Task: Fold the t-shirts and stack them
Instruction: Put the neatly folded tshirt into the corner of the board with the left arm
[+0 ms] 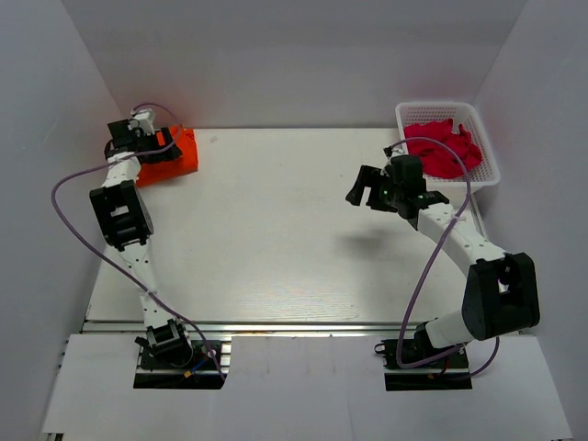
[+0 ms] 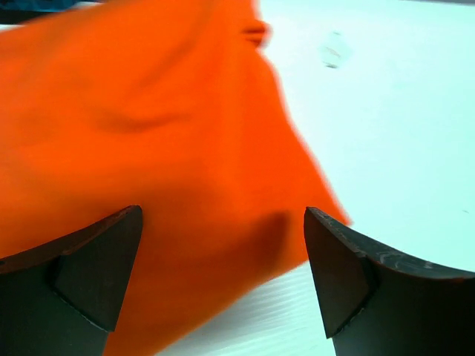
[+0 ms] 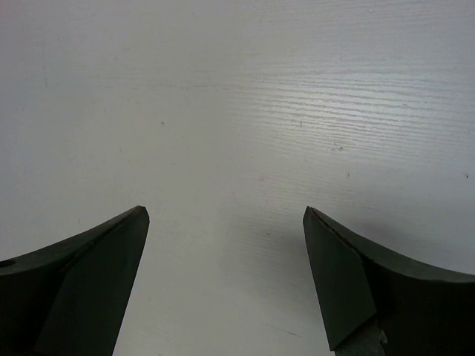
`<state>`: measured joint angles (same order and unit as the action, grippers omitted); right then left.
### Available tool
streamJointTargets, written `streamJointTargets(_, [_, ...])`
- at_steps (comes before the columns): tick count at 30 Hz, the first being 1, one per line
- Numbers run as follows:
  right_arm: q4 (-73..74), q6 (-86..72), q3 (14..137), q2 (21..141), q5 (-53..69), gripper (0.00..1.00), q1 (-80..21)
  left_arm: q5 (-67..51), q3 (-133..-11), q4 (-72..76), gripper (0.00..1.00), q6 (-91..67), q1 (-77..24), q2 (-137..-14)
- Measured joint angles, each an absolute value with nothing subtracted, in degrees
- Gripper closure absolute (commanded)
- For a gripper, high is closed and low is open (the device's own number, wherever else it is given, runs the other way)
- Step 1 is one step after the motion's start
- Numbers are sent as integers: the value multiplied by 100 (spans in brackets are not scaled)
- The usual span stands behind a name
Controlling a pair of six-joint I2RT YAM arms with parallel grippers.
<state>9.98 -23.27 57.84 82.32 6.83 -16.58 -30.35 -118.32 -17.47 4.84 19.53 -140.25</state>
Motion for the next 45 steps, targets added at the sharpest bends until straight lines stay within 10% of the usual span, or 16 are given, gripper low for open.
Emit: streamJointTargets(45, [746,-2056,5439,8031,921,10,-1656,-2867,-10175,-2023,0,1111,1162,-13181])
